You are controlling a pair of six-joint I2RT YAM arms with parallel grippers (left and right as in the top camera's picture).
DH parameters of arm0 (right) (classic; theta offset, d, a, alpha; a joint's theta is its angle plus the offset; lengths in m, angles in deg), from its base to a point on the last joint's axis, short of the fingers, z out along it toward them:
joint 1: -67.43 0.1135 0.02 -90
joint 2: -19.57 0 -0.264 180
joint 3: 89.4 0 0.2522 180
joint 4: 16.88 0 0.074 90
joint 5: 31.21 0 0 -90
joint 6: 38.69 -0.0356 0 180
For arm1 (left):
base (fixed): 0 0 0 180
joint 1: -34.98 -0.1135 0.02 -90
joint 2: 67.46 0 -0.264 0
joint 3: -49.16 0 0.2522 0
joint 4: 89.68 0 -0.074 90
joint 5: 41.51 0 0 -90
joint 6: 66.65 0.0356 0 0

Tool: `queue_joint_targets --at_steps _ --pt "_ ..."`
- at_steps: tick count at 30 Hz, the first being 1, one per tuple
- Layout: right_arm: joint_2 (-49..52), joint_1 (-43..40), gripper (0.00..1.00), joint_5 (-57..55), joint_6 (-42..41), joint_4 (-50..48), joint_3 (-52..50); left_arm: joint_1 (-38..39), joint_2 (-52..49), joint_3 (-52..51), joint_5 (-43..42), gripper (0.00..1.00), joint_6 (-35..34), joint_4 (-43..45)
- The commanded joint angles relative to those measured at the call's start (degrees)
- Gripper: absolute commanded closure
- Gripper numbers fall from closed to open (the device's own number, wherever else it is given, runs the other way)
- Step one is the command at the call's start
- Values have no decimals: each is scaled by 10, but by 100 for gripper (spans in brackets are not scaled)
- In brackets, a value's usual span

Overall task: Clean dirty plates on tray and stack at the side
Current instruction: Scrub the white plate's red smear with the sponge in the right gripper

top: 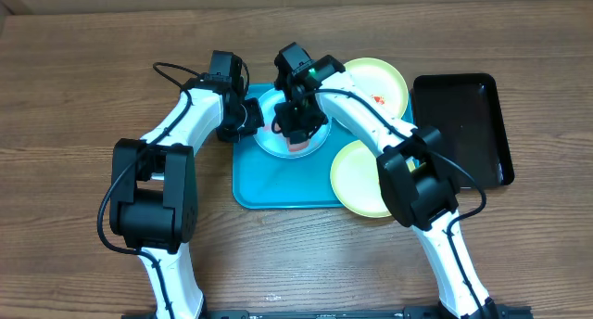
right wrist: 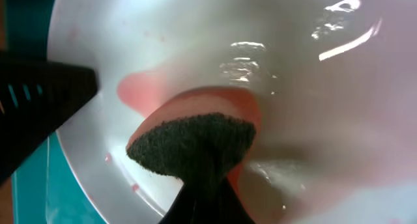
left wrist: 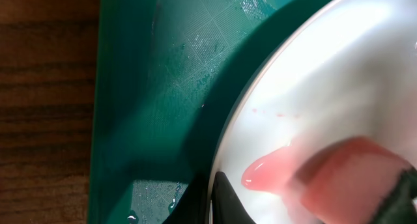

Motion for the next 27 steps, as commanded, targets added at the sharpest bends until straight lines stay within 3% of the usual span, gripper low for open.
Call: queue_joint_targets --at_steps 1,3,8,11,15,17,24,27 --pt "8 -14 96 -110 21 -3 18 3 -16 -7 10 96 -10 2" --pt "8 -17 96 -192 28 -30 18 3 -16 -7 10 96 -10 2" --pt "16 -17 96 -198 54 -94 18 3 -16 -7 10 96 -10 4" --pt "24 -17 96 -113 65 -125 7 3 -16 -7 10 96 -10 6" --pt "28 -12 96 89 75 -115 3 3 -16 -7 10 96 -10 6" --pt "28 -8 96 120 88 -103 3 3 -16 -7 10 96 -10 7" --pt "27 -15 96 83 107 -9 4 3 -16 -7 10 96 -10 4" --pt "27 -23 96 -25 106 20 4 3 -16 -7 10 96 -10 4"
